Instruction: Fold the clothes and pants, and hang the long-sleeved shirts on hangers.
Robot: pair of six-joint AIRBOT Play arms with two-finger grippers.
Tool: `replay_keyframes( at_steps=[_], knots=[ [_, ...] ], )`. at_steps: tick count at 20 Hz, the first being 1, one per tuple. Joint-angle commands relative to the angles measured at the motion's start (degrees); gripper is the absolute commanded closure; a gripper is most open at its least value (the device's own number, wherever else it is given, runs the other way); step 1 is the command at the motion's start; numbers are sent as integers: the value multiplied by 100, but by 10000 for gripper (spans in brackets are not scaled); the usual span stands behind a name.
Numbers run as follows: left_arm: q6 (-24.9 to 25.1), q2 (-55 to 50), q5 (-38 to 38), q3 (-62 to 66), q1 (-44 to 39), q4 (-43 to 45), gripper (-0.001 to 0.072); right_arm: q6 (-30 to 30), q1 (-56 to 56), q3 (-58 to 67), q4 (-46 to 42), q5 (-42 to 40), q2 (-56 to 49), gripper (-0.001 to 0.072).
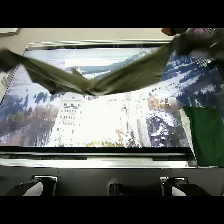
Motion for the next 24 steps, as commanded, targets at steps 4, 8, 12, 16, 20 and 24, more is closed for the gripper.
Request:
replay_keyframes(
  at_steps=[4, 8, 12, 16, 20, 24],
  knots=[
    [-2028, 1572, -938, 1639, -66, 2402, 697, 1394, 144, 957, -1187, -4, 1567, 688],
    [-2304, 2205, -977, 1635, -66, 3130, 697, 1707, 144, 955, -1537, -85, 2063, 688],
    [-1952, 2009, -1032, 1419, -68, 3287, 697, 1718, 144, 835, -1626, 212, 1777, 688],
    [-1259, 1154, -1029, 632, -68, 2874, 697, 1725, 125, 566, -1674, 879, 734, 687],
    [-892, -387, -656, 20, -269, 2730, 696, 1718, 127, 232, -1412, 1058, -920, 688],
    [-909, -2177, 459, -7, -743, 2732, 696, 1648, 83, 232, -1231, 647, -2544, 687]
  ],
)
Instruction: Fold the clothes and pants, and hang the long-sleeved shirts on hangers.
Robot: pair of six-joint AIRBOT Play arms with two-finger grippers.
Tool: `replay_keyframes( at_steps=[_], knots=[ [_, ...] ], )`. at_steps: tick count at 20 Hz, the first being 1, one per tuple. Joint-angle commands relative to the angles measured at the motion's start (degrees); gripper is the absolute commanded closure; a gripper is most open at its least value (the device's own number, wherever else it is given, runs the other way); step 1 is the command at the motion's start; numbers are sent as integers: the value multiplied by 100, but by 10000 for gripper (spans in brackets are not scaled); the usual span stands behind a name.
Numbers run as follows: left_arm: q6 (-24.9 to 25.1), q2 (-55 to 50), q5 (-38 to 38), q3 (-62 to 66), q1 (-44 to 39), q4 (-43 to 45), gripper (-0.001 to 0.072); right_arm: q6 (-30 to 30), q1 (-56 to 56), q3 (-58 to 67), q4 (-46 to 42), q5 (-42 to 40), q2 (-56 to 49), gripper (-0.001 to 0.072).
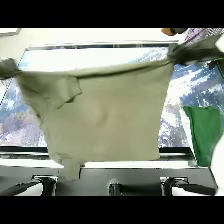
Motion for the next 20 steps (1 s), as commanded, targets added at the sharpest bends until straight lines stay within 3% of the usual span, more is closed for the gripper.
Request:
replay_keyframes(
  at_steps=[1, 5, 8, 10, 17, 20],
  knots=[
    [26, -1510, 1021, -101, -354, -87, 696, 103, -101, -42, 160, -369, -1364, 687],
    [2, -2590, 2063, -28, -474, -90, 696, 463, -463, -42, 317, -1316, -2175, 689],
    [188, -2822, 2293, 61, -470, -85, 696, 413, -520, -42, 326, -1532, -2315, 688],
    [466, -2785, 2031, 61, -457, -85, 695, 393, -520, -42, 319, -1255, -2312, 688],
    [688, -2763, 264, 59, -271, 7, 694, 387, -520, -44, -142, 800, -2347, 688],
    [994, -2780, -122, 59, -269, 0, 694, 306, -514, -48, -87, 1176, -2483, 688]
  ],
)
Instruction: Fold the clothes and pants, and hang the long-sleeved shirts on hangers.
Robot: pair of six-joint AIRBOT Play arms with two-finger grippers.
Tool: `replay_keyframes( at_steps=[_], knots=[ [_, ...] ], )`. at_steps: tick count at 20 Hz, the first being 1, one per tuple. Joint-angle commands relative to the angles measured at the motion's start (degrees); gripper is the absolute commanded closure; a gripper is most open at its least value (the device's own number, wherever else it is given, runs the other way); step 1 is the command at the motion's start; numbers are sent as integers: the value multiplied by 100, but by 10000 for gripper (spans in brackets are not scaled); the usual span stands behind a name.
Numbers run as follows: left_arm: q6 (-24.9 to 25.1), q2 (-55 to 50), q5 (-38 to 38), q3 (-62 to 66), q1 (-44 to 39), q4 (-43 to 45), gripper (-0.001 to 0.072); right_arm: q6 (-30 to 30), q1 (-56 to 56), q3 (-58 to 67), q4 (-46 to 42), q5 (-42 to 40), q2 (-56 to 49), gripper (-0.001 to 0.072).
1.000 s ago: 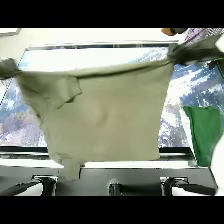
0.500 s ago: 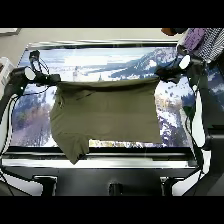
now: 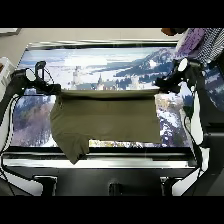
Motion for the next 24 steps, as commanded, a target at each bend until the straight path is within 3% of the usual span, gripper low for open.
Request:
replay_keyframes(
  at_steps=[1, 9, 15, 16, 17, 19, 20, 24],
  knots=[
    [306, -42, -654, 2, 28, 31, 694, -72, 2, -4, -61, 726, -155, 688],
    [435, -428, -1497, -11, -50, 24, 694, -87, 2, -13, 186, 1115, -505, 688],
    [428, -457, -1504, -9, -48, 24, 689, -87, 2, -15, 269, 1749, -728, 678],
    [358, -455, -1504, -7, -48, 22, 636, -111, 0, -15, 345, 1784, -743, 625],
    [216, -442, -1506, 7, -37, 22, 541, -249, 0, -15, 457, 1786, -734, 513],
    [127, -310, -1517, 7, 55, -24, 309, -726, -17, -15, 717, 1847, -612, 152],
    [131, -192, -1541, 7, 151, -157, 272, -970, -46, -15, 719, 1853, -492, 130],
    [310, 763, -1668, -442, 957, -1071, 270, -1491, -730, -28, 1325, 1681, 170, 159]
  ],
)
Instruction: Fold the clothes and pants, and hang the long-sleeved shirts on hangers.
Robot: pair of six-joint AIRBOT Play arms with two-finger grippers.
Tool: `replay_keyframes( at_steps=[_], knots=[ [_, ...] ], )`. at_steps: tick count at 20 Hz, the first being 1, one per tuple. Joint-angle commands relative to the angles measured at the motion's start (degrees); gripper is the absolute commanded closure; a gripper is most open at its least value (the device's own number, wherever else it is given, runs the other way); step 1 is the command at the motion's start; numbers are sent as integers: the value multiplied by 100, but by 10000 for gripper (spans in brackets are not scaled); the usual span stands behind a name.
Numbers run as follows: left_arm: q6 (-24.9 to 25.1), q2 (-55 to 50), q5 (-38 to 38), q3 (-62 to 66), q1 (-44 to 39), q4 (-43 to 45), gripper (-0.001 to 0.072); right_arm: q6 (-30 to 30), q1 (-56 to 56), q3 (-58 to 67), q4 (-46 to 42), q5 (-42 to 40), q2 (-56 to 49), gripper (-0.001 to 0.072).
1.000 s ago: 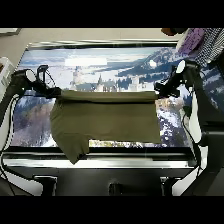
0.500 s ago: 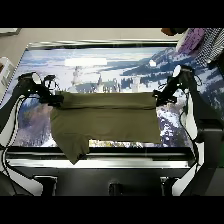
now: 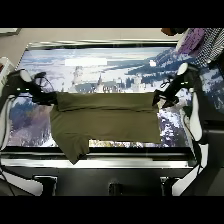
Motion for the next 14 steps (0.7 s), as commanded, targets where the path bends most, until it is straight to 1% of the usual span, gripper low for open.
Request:
replay_keyframes(
  at_steps=[1, 2, 5, 7, 8, 10, 12, 14],
  knots=[
    [203, 922, -68, -715, 750, -887, 270, -619, -647, -140, 737, -72, 551, 164],
    [254, 1353, 0, -1331, 1060, -1106, 270, -706, -866, -413, 901, -149, 750, 164],
    [234, 2693, 332, -3528, 1808, -1510, 270, -975, -1307, -1818, 1305, -562, 1453, 164],
    [238, 3528, 584, -4911, 2076, -1978, 270, -1134, -1298, -2662, 1353, -933, 1864, 164],
    [243, 3897, 686, -5499, 2116, -2197, 270, -1141, -1294, -3025, 1523, -1110, 2039, 164],
    [243, 4409, 890, -6395, 2114, -2492, 270, -1172, -1294, -3493, 1679, -1276, 2286, 165],
    [264, 4616, 1008, -6977, 2103, -2579, 271, -1187, -1294, -3676, 1663, -1300, 2437, 164],
    [525, 4634, 1038, -7305, 2100, -2664, 271, -1182, -1294, -3676, 1681, -1283, 2538, 165]
  ],
)
